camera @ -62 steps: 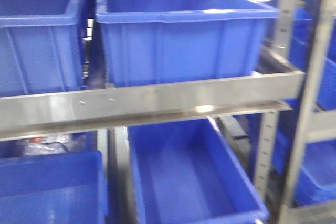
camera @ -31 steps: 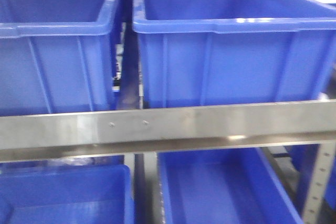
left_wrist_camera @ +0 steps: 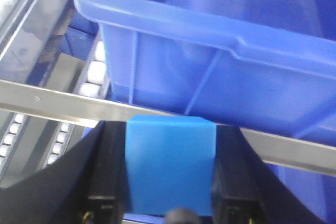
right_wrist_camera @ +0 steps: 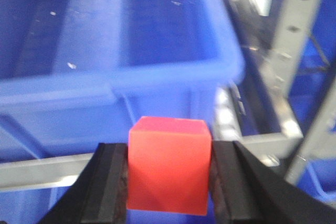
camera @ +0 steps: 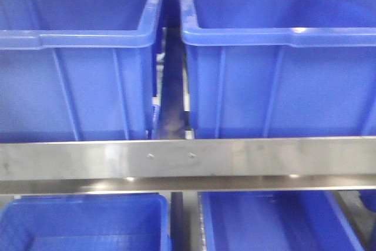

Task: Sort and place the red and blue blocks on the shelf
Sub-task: 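Turn the base to face two side-by-side blue bins on the shelf, then lower the blue cube and red cube into the two bins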

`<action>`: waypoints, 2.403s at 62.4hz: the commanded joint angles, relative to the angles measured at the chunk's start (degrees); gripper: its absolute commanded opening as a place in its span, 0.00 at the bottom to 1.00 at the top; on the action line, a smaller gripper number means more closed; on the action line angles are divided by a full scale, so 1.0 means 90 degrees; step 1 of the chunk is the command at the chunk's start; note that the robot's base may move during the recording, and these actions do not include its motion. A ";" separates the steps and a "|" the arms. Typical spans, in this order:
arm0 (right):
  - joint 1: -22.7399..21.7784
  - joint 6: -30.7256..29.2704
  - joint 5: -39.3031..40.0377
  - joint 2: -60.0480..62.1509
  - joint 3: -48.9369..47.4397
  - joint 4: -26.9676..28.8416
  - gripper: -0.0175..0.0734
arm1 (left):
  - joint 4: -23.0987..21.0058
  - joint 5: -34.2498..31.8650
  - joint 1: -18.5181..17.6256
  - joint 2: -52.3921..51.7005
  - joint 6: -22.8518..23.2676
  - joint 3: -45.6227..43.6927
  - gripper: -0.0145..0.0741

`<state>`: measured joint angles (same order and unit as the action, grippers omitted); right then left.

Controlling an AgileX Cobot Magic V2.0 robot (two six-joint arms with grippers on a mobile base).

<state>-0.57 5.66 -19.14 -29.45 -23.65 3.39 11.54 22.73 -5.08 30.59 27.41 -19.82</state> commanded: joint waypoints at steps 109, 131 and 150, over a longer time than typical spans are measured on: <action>-0.0033 -0.0023 0.0581 -0.0002 -0.0169 -0.0055 0.25 | 0.0053 -0.0480 0.0024 0.0011 0.0022 -0.0190 0.30; -0.0033 -0.0023 0.0581 -0.0002 -0.0169 -0.0055 0.25 | 0.0053 -0.0480 0.0024 0.0025 0.0022 -0.0190 0.30; -0.0033 -0.0023 0.0581 -0.0002 -0.0169 -0.0055 0.25 | 0.0053 -0.0480 0.0024 0.0025 0.0022 -0.0190 0.30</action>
<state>-0.57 5.66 -19.14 -29.45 -23.65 3.39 11.54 22.73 -5.08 30.59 27.41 -19.82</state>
